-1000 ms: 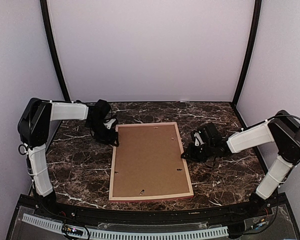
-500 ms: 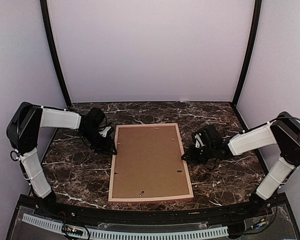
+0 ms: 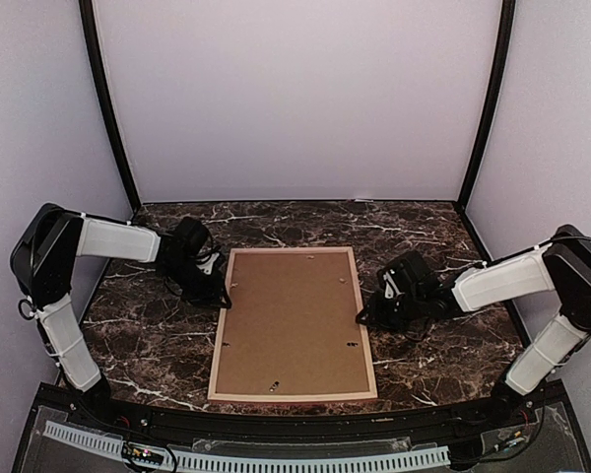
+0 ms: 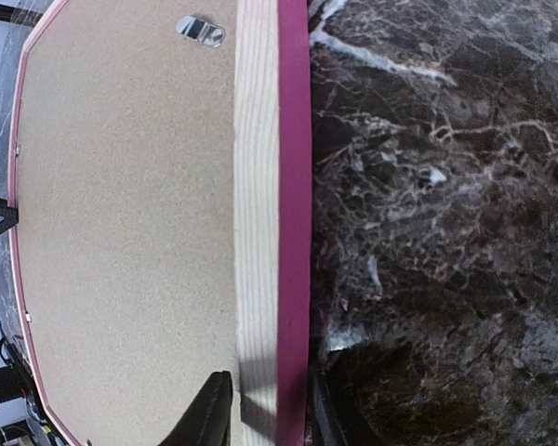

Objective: Put the photo into the frame
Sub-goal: Press the fastener onto the backboard.

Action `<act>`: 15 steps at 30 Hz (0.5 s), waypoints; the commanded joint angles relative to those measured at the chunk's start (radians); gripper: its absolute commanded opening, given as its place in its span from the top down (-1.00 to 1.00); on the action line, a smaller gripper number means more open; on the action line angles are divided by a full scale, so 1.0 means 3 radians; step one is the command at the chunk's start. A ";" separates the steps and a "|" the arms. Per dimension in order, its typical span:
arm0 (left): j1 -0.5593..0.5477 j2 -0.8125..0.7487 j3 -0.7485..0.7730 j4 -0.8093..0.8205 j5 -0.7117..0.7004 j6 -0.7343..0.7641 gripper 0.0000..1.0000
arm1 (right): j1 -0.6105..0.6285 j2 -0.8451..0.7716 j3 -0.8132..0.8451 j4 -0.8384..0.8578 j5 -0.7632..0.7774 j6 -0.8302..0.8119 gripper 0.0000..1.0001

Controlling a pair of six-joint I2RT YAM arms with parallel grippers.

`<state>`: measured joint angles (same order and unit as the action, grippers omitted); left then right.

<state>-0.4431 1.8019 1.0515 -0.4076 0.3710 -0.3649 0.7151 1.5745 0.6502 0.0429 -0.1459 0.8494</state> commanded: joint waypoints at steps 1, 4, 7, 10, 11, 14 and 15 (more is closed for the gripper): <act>-0.0069 -0.0123 -0.0232 0.0002 -0.0171 -0.0259 0.54 | 0.0052 -0.0148 -0.0041 -0.0434 0.0034 -0.0017 0.22; -0.0080 -0.0176 -0.0336 0.0116 -0.0211 -0.0361 0.62 | 0.0109 -0.0230 -0.0030 -0.0511 0.0036 -0.0063 0.08; -0.0107 -0.0219 -0.0390 0.0179 -0.0256 -0.0447 0.67 | 0.0198 -0.0270 -0.0021 -0.0561 0.0041 -0.0055 0.00; -0.0125 -0.0251 -0.0436 0.0222 -0.0293 -0.0489 0.73 | 0.0337 -0.0256 -0.0012 -0.0587 0.0069 0.0005 -0.03; -0.0128 -0.0263 -0.0442 0.0228 -0.0299 -0.0501 0.75 | 0.0376 -0.0242 -0.0006 -0.0603 0.0083 0.0024 -0.04; -0.0137 -0.0285 -0.0473 0.0264 -0.0298 -0.0527 0.78 | 0.0513 -0.0198 0.0044 -0.0668 0.0174 0.0076 -0.05; -0.0141 -0.0287 -0.0481 0.0277 -0.0298 -0.0532 0.79 | 0.0550 -0.0177 0.0062 -0.0691 0.0206 0.0093 -0.06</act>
<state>-0.4736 1.7306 0.9504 -0.2871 0.2981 -0.5137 0.8349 1.5051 0.6544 -0.1001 -0.1257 0.8509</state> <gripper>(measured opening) 0.201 0.526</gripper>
